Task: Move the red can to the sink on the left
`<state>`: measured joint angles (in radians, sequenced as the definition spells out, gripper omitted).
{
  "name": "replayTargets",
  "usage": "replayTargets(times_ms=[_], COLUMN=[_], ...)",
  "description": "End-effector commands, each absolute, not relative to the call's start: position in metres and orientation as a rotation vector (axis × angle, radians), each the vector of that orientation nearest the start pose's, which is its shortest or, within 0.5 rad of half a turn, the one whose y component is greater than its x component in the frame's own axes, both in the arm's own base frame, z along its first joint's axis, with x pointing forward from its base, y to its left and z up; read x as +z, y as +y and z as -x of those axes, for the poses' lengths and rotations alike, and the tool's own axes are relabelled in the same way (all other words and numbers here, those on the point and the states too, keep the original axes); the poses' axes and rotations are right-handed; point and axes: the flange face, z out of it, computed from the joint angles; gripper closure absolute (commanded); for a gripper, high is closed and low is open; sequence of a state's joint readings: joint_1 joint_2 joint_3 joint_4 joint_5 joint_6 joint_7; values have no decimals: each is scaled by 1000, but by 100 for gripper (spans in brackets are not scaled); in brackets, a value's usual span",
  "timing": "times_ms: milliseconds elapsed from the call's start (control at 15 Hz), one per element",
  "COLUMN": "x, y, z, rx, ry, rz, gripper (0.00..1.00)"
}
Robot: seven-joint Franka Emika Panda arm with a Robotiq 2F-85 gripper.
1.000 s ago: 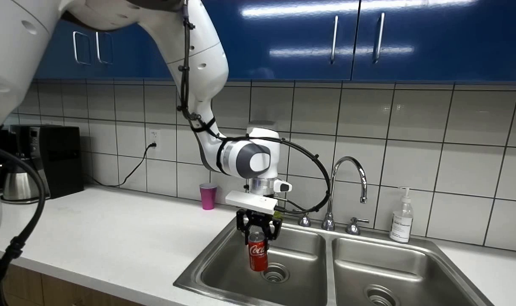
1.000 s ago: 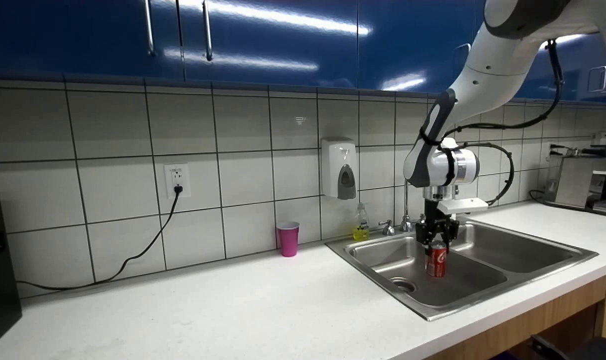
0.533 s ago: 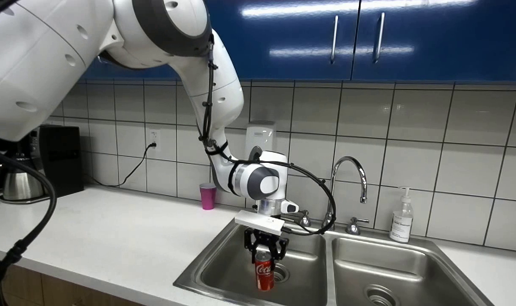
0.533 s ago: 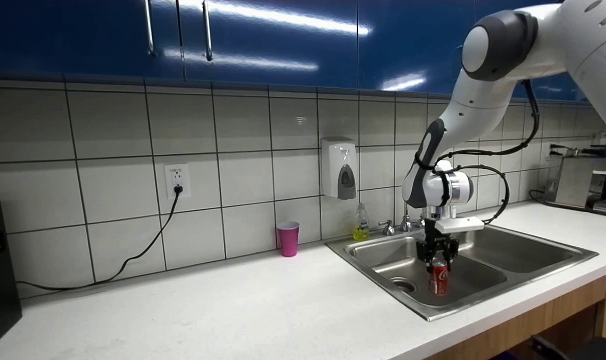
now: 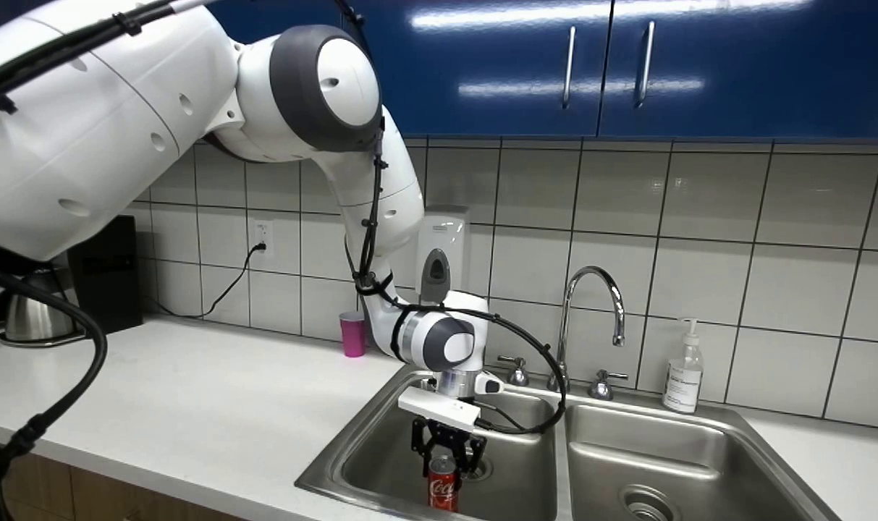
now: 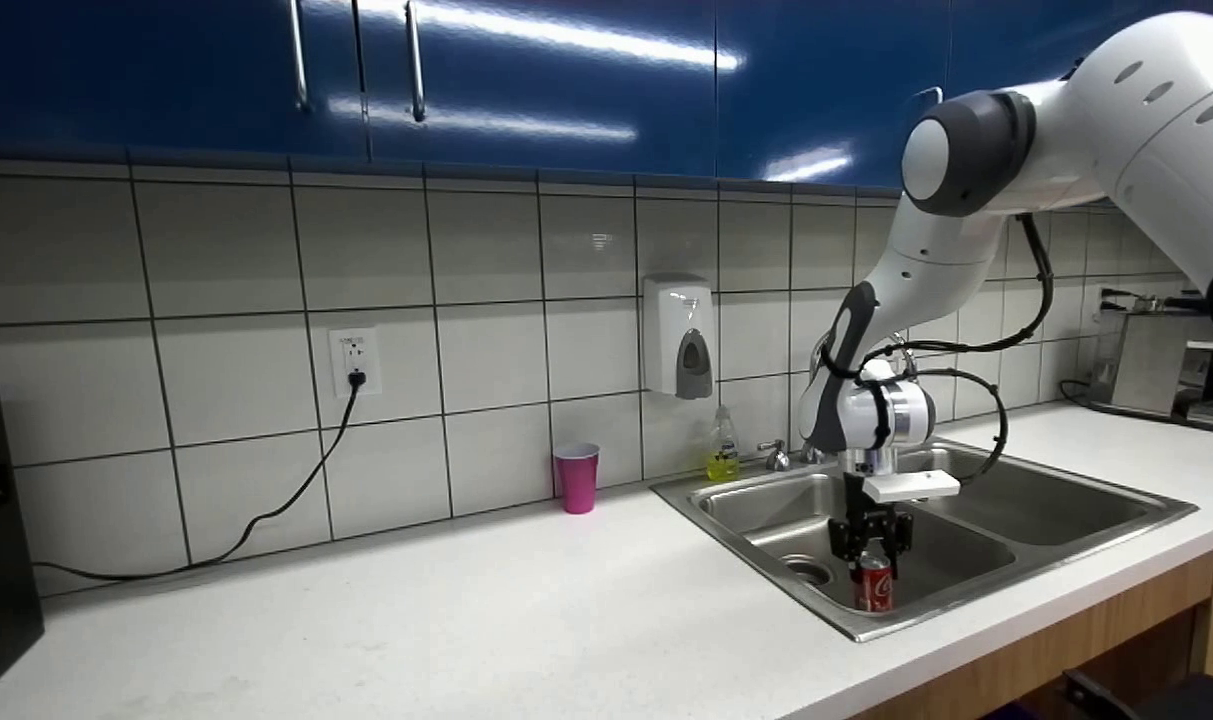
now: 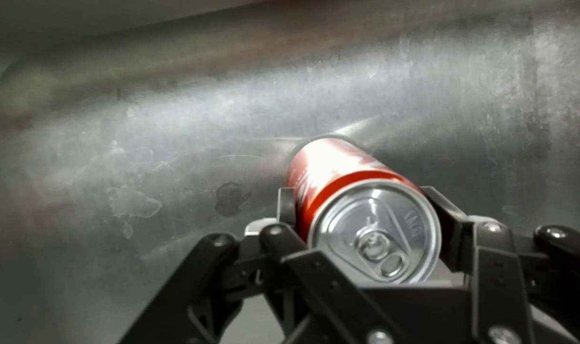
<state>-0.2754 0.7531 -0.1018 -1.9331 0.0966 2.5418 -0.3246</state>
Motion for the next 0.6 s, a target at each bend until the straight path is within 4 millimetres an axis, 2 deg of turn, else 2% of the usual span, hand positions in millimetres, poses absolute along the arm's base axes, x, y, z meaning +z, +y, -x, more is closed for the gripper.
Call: replayTargets(times_ms=[0, 133, 200, 400, 533], x=[81, 81, 81, 93, 110], y=[-226, -227, -226, -222, -217], z=[-559, -560, -561, -562, -564], rx=[235, 245, 248, 236, 201], ry=[219, 223, 225, 234, 234], rz=[3075, 3073, 3071, 3085, 3096], gripper=[60, 60, 10, 0, 0])
